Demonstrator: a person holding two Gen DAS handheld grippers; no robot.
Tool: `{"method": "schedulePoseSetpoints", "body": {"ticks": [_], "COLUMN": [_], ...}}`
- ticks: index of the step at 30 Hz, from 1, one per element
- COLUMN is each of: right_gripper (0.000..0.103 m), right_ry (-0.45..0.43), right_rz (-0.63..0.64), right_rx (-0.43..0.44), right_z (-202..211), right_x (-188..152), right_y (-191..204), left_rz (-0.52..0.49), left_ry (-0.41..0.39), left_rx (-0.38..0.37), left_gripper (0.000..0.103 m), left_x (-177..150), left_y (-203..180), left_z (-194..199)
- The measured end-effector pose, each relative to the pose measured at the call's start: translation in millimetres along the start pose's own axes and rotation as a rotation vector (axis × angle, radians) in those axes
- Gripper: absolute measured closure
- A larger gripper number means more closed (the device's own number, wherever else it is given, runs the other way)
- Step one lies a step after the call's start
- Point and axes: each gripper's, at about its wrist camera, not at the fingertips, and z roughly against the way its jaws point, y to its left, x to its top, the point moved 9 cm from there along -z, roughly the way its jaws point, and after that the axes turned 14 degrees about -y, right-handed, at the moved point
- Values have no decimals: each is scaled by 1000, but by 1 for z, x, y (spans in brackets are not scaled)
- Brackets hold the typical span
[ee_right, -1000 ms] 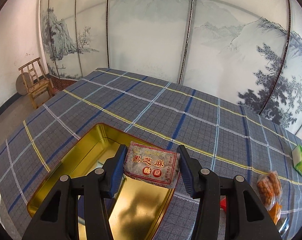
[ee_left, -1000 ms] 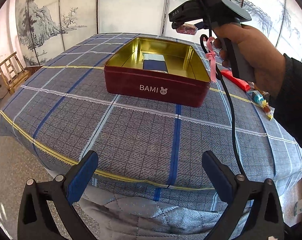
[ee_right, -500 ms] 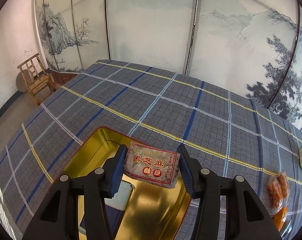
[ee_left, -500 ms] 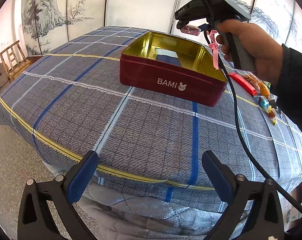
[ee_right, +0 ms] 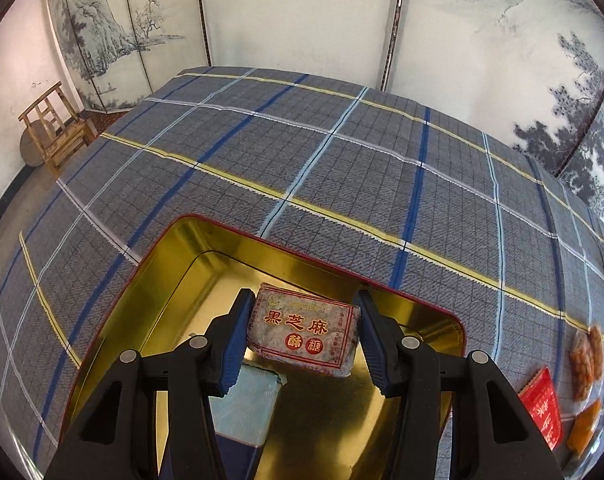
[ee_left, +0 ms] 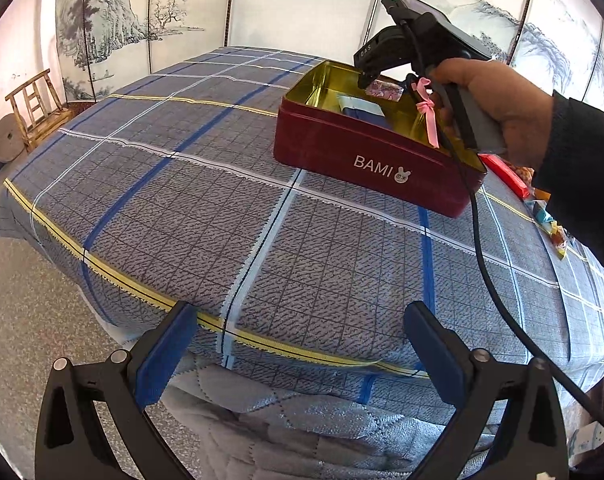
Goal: Organize snacks
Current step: 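Lower the pastry box into the tin and open the right gripper, then grasp the yellow-wrapped candy with the left gripper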
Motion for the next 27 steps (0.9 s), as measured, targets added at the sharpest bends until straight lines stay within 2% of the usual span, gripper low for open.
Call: {"method": "schedulePoseSetpoints", "body": {"ticks": [7,9,12,13,14,16,19,23,25,27], "right_gripper": [51,51,49,41,28,13,11,7,6,6], "right_ry": [31,-25,-161,-214,-262,-343,-424,-491,-481,-456], "right_rz": [-30,-80,-78,-80,-82,-88,-144,-245,-299,-375], "right_rx": [15,98,143,165,169,132,50,-203,-335,-423], "right_z": [-6,12,57,76,95,130,171,218,233,241], "right_x": [-2,7,25,30,32,30,10,-38,-72,-106], "right_y": [1,3,-6,-14,-26,-63,-142,-275,-342,-400], "left_rz": [-21,-35,-54,-62,-71,-91,-128,-185,-219,-248], "left_ry": [10,-3,-20,-24,-29,-44,-64,-65,-61,-48], "left_rx": [11,19,26,27,26,19,4,-49,-81,-118], "left_gripper": [1,1,1,1,1,1,1,1,1,1], "left_x": [-1,2,6,8,10,15,23,31,35,39], "left_y": [-7,-12,-19,-22,-24,-33,-49,-84,-107,-136], "left_z": [0,3,7,8,9,11,11,4,-3,-12]}}
